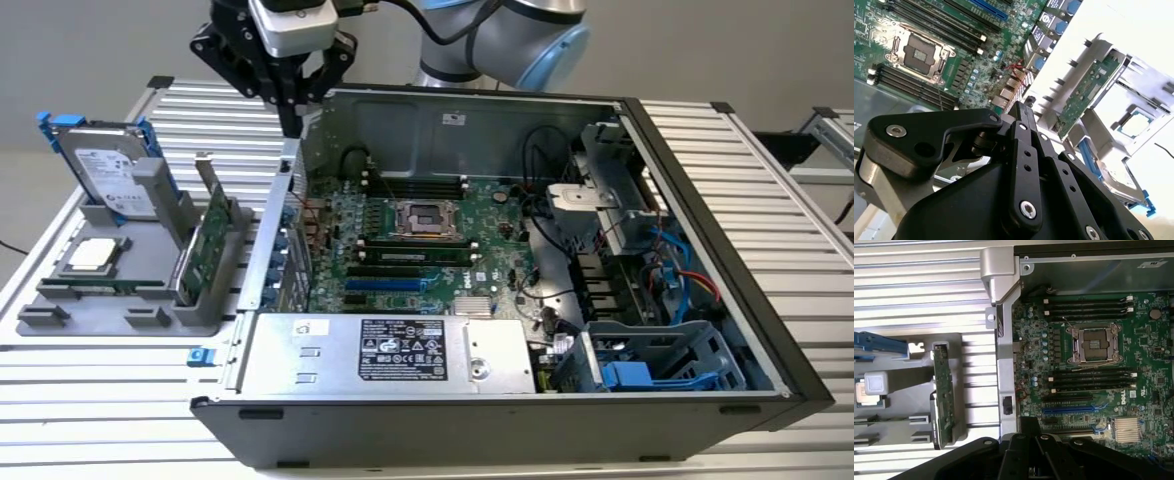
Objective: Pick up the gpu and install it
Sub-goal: 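Reach for the gpu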
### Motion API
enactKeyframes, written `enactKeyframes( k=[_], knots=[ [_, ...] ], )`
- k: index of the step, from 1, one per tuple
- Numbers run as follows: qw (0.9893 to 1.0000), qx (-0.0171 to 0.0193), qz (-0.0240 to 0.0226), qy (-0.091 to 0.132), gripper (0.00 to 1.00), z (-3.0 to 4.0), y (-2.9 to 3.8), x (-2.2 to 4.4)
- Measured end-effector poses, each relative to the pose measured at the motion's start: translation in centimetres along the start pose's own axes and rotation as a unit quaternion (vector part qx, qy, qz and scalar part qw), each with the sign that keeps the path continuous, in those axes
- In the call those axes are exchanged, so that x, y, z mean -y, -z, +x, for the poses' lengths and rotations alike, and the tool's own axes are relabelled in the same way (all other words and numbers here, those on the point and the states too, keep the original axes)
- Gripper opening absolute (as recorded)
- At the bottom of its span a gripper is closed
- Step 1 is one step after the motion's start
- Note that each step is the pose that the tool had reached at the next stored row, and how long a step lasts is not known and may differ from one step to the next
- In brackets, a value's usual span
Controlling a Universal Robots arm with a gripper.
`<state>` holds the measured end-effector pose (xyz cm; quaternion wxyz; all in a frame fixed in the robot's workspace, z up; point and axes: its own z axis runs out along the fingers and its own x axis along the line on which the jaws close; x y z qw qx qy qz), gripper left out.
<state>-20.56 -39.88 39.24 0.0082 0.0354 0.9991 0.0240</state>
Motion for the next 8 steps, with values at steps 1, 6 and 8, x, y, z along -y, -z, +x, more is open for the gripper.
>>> enactKeyframes(
  k=[1,6,8],
  knots=[
    [1.0000,0.0000,0.0000,0.000,0.00,0.05,0.00,0.00],
    [1.0000,0.0000,0.0000,0.000,0.00,0.26,0.01,0.02],
    [1.0000,0.0000,0.0000,0.000,0.00,0.36,0.01,0.03]
  ],
)
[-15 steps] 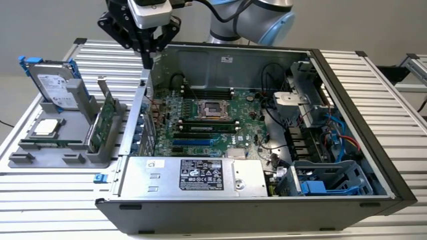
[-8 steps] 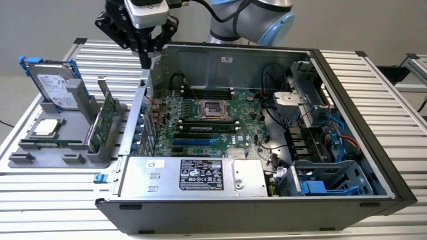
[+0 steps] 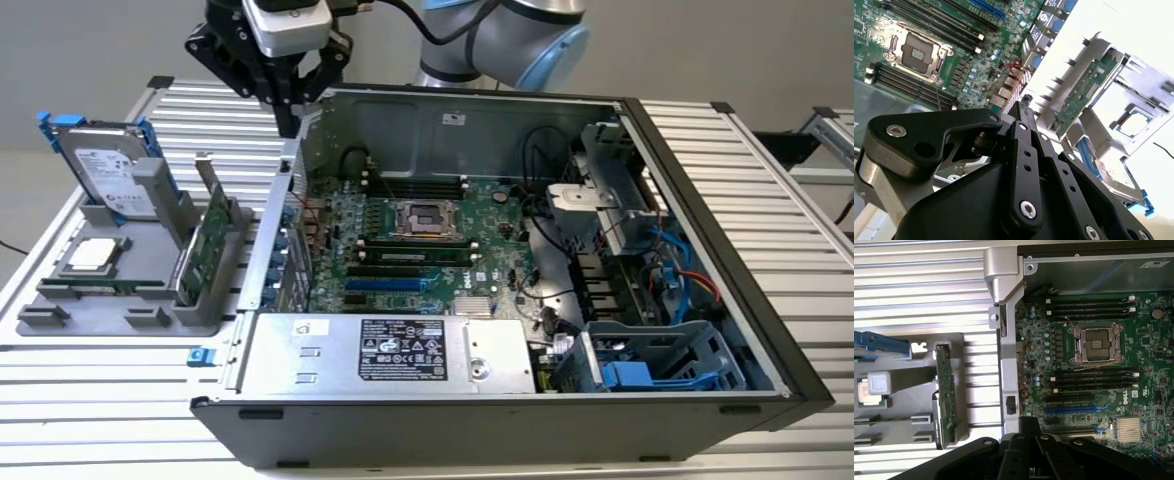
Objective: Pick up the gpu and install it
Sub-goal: 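Reach for the gpu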
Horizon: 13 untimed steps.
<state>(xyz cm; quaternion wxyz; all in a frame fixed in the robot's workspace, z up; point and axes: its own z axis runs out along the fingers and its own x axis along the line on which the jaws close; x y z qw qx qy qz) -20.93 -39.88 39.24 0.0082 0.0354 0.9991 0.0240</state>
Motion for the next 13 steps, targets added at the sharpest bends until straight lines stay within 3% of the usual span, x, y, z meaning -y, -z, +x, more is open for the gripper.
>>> enactKeyframes(
  k=[13],
  knots=[
    [1.0000,0.0000,0.0000,0.000,0.00,0.91,0.02,0.06]
  ],
)
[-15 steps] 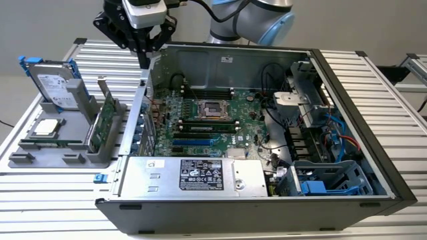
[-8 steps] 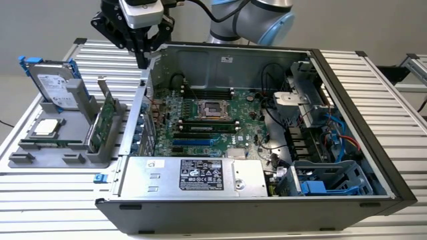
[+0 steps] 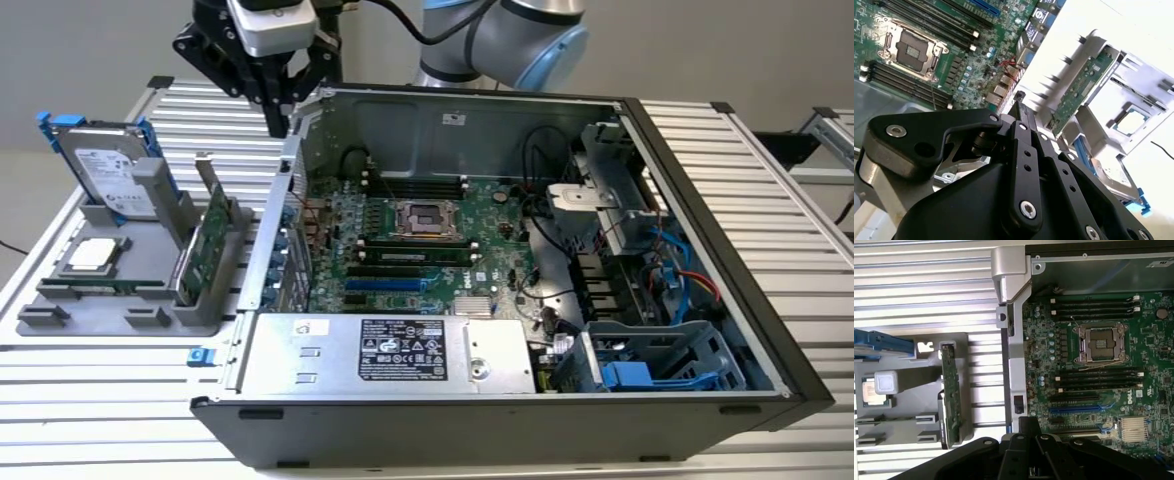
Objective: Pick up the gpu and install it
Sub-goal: 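Reach for the gpu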
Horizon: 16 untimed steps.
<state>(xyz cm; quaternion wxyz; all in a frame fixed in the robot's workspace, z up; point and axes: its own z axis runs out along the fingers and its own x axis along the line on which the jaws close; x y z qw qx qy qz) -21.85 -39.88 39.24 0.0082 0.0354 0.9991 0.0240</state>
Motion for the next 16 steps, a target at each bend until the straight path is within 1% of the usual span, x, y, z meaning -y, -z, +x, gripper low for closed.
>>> enactKeyframes(
  k=[6,16],
  knots=[
    [1.0000,0.0000,0.0000,0.000,0.00,0.82,0.01,0.06],
    [1.0000,0.0000,0.0000,-0.001,0.00,2.41,0.04,0.17]
  ],
)
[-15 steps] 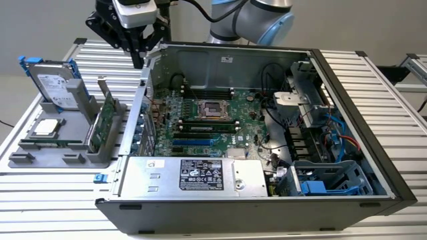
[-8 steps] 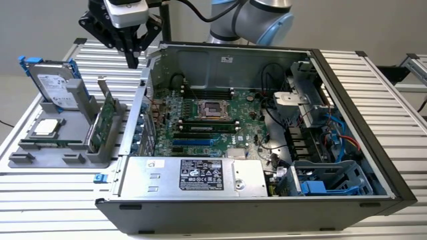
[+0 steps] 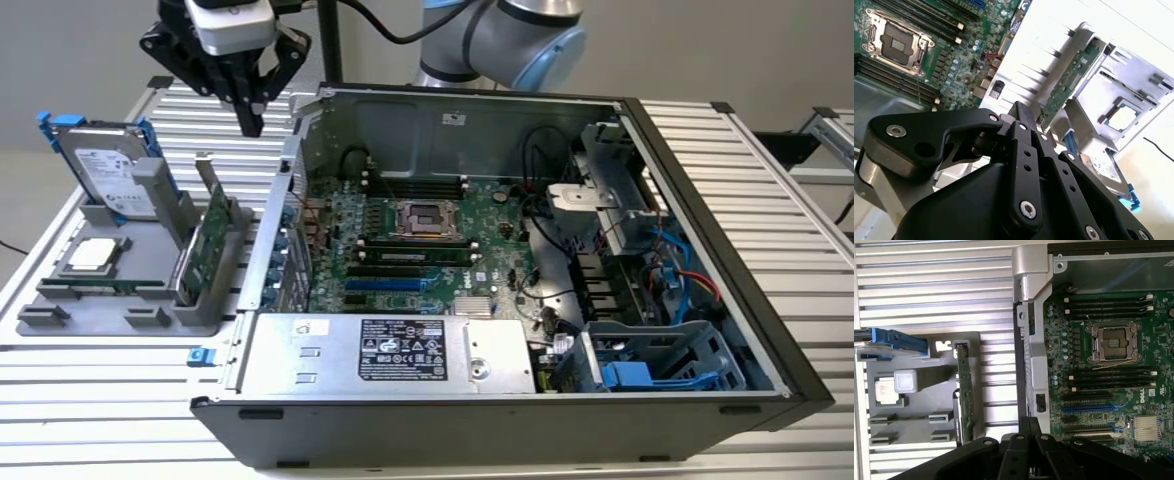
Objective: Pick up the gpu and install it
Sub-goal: 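Reach for the gpu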
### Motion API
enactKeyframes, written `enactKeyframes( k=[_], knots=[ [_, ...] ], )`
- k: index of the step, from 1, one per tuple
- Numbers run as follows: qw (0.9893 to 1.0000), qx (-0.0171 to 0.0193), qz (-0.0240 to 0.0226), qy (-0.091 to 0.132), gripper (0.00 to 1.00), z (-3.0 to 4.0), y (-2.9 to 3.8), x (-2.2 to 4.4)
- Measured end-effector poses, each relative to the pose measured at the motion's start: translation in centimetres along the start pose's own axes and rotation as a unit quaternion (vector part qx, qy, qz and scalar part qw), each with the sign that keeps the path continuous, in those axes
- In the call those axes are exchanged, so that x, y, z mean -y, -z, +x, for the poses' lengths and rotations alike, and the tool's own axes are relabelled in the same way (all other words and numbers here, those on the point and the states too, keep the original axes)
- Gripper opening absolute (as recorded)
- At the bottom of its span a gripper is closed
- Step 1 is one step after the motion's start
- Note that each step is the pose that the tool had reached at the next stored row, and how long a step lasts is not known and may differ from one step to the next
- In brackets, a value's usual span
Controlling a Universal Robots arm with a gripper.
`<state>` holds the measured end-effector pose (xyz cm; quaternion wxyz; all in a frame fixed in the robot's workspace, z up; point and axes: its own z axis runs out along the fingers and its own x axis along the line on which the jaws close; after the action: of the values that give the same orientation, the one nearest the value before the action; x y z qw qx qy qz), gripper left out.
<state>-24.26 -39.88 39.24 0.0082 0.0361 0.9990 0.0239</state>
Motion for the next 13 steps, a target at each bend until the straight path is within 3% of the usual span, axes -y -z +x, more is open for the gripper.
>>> enactKeyframes(
  k=[13],
  knots=[
    [1.0000,0.0001,0.0000,-0.001,0.00,1.50,0.02,0.11]
  ],
)
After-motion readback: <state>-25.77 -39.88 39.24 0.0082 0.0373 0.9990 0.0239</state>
